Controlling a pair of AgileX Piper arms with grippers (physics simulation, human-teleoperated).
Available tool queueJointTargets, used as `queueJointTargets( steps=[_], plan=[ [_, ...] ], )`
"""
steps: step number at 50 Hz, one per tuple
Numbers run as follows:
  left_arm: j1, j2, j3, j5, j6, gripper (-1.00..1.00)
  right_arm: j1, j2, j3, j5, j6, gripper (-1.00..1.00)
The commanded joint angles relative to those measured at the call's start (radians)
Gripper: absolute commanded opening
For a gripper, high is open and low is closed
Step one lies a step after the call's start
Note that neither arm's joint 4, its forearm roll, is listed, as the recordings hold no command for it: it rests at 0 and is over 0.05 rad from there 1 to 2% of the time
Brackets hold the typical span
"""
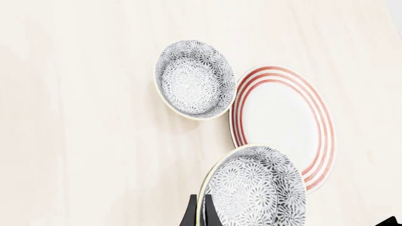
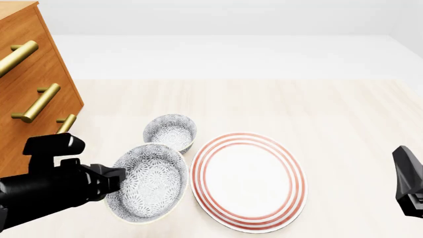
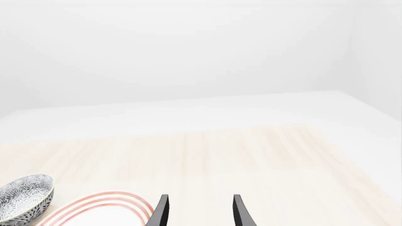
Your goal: Stack the bowl in the middle on the bowl at the back.
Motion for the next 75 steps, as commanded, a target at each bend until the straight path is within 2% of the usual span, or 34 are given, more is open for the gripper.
queueJointTargets(
  steps=[1, 11, 23, 32, 40, 51, 55, 62, 75],
  plan=[
    [-0.021, -0.161, -0.101, 0.21, 0.012, -1.0, 0.002, -0.006, 0.0, 0.006, -0.006, 1.0],
    [-0.078, -0.246, -0.232, 0.4, 0.021, -1.0, -0.003, -0.008, -0.002, 0.007, -0.003, 1.0],
    [-0.154, -0.272, -0.38, 0.559, 0.041, -1.0, -0.005, -0.008, -0.003, 0.005, 0.008, 1.0],
    [-0.207, -0.29, -0.419, 0.625, 0.043, -1.0, -0.009, -0.009, -0.003, 0.002, 0.018, 1.0],
    [-0.224, -0.298, -0.435, 0.668, 0.073, -1.0, -0.009, -0.009, -0.003, 0.001, 0.018, 1.0],
    [-0.267, -0.292, -0.458, 0.715, 0.071, -1.0, -0.01, -0.009, -0.003, 0.0, 0.026, 1.0],
    [-0.298, -0.282, -0.442, 0.713, 0.068, -1.0, -0.009, -0.009, -0.003, 0.001, 0.028, 1.0],
    [-0.36, -0.288, -0.38, 0.69, 0.015, -1.0, -0.009, -0.009, -0.003, 0.0, 0.035, 1.0],
    [-0.402, -0.303, -0.318, 0.681, -0.027, -1.0, -0.009, -0.009, -0.005, -0.002, 0.042, 1.0]
  ],
)
